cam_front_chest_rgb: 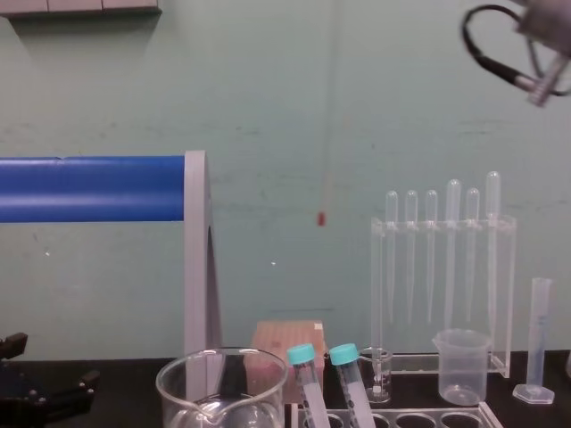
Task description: Hold the thermometer with one hand and immerse one end into the beaker, then reinsert it into the test tube rack.
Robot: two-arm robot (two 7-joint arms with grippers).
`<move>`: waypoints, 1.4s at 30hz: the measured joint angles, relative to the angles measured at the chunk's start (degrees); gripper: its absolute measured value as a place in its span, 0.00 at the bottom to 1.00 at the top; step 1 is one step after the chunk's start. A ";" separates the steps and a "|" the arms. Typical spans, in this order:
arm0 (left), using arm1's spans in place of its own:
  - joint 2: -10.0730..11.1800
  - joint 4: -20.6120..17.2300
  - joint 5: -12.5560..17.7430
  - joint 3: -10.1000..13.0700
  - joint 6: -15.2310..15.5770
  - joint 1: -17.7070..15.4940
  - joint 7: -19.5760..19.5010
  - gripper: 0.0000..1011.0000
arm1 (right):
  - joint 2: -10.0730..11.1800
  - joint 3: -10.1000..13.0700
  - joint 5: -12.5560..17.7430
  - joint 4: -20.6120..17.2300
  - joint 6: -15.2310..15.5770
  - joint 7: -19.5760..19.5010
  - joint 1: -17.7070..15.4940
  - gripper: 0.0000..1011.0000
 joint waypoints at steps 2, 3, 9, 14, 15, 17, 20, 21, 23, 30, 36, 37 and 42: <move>0.00 0.00 0.00 0.00 0.00 0.00 0.00 1.00 | -0.98 -0.80 0.19 1.33 -0.25 0.92 1.01 0.05; 0.00 0.00 0.00 0.00 0.00 0.00 0.00 1.00 | -2.14 -1.74 0.42 2.84 -0.45 2.05 2.00 0.05; 0.00 0.00 -0.01 0.00 0.00 0.00 0.00 1.00 | -5.79 -5.56 0.47 8.86 -1.44 6.00 4.41 0.05; 0.00 0.00 0.00 0.00 0.00 0.00 0.00 1.00 | -7.66 -8.03 -0.96 13.92 -2.56 7.99 4.88 0.05; 0.00 0.00 0.00 0.00 0.00 0.00 0.00 1.00 | -8.26 -8.59 -1.29 15.71 -2.97 8.73 4.97 0.05; 0.00 0.00 0.00 0.00 0.00 0.00 0.00 1.00 | -8.86 -9.06 -1.54 17.49 -3.36 9.44 5.03 0.05; 0.00 0.00 0.00 0.00 0.00 0.00 0.00 1.00 | -9.80 -9.54 -1.85 20.21 -3.84 10.61 5.03 0.05; 0.00 0.00 -0.01 0.00 0.00 0.00 0.00 1.00 | -10.24 -9.64 -1.89 21.48 -4.14 11.27 4.99 0.05; 0.00 0.00 0.00 0.00 0.00 0.00 0.00 1.00 | -10.60 -9.76 -1.98 22.48 -4.52 11.85 4.81 0.05; 0.00 0.00 -0.01 0.00 0.00 0.00 0.00 1.00 | -12.13 -9.76 -2.72 26.92 -7.36 14.79 4.03 0.05; 0.00 0.00 -0.01 0.00 0.00 0.00 0.00 1.00 | -13.48 -9.31 -3.46 30.39 -9.32 16.99 3.76 0.05; 0.00 0.00 0.00 0.00 0.00 0.00 0.00 1.00 | -13.48 -9.31 -3.46 30.39 -9.32 16.99 3.76 0.05; 0.00 0.00 -0.01 0.00 0.00 0.00 0.00 1.00 | -14.12 -8.93 -4.15 31.75 -9.59 17.51 3.54 0.05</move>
